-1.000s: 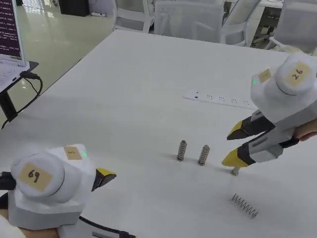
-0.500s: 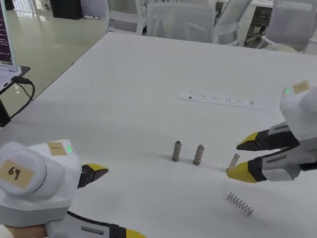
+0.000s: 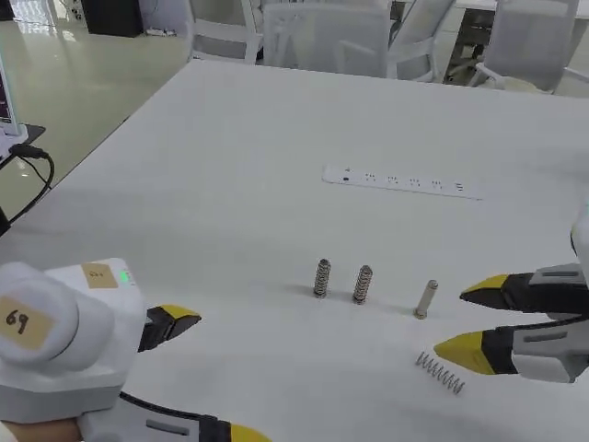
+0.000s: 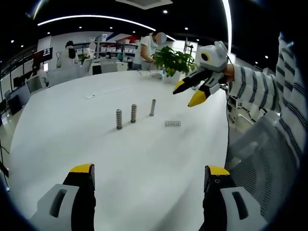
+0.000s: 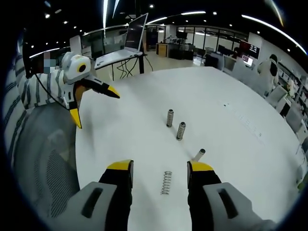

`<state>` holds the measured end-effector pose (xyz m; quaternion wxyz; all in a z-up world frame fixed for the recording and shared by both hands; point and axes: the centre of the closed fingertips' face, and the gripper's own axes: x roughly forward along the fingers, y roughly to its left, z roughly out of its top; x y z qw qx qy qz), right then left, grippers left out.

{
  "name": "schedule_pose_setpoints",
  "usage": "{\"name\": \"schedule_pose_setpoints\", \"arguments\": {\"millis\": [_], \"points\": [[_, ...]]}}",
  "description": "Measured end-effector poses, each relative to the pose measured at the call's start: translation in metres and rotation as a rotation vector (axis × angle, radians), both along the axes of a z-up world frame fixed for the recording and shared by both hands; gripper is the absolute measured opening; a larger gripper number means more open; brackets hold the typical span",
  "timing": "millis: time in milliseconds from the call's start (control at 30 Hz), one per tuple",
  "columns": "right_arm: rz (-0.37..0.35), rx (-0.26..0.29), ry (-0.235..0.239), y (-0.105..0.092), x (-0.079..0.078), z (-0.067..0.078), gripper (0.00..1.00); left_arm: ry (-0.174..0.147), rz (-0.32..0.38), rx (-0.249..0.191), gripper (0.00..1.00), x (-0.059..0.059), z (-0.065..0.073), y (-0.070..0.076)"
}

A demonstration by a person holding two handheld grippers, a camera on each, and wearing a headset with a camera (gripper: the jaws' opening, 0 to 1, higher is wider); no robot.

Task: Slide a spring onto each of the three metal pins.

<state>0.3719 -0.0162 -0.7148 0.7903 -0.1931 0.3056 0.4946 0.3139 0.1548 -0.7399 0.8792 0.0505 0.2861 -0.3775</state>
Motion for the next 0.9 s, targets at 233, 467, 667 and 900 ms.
{"name": "schedule_pose_setpoints", "arguments": {"millis": [233, 467, 667, 900], "points": [[-0.073, 0.056, 0.009, -0.010, -0.007, -0.006, 0.47, 0.008, -0.008, 0.002, 0.89, -0.002, -0.001, -0.001], [-0.153, 0.095, -0.011, -0.024, -0.012, -0.010, 0.48, 0.001, -0.003, 0.001, 0.90, 0.000, -0.001, 0.000], [-0.180, 0.113, -0.014, -0.031, -0.018, -0.014, 0.50, 0.002, -0.004, -0.005, 0.89, 0.001, 0.000, -0.001], [-0.190, 0.117, -0.015, -0.037, -0.026, -0.018, 0.55, 0.009, -0.003, -0.009, 0.89, -0.001, 0.000, -0.001]]}}
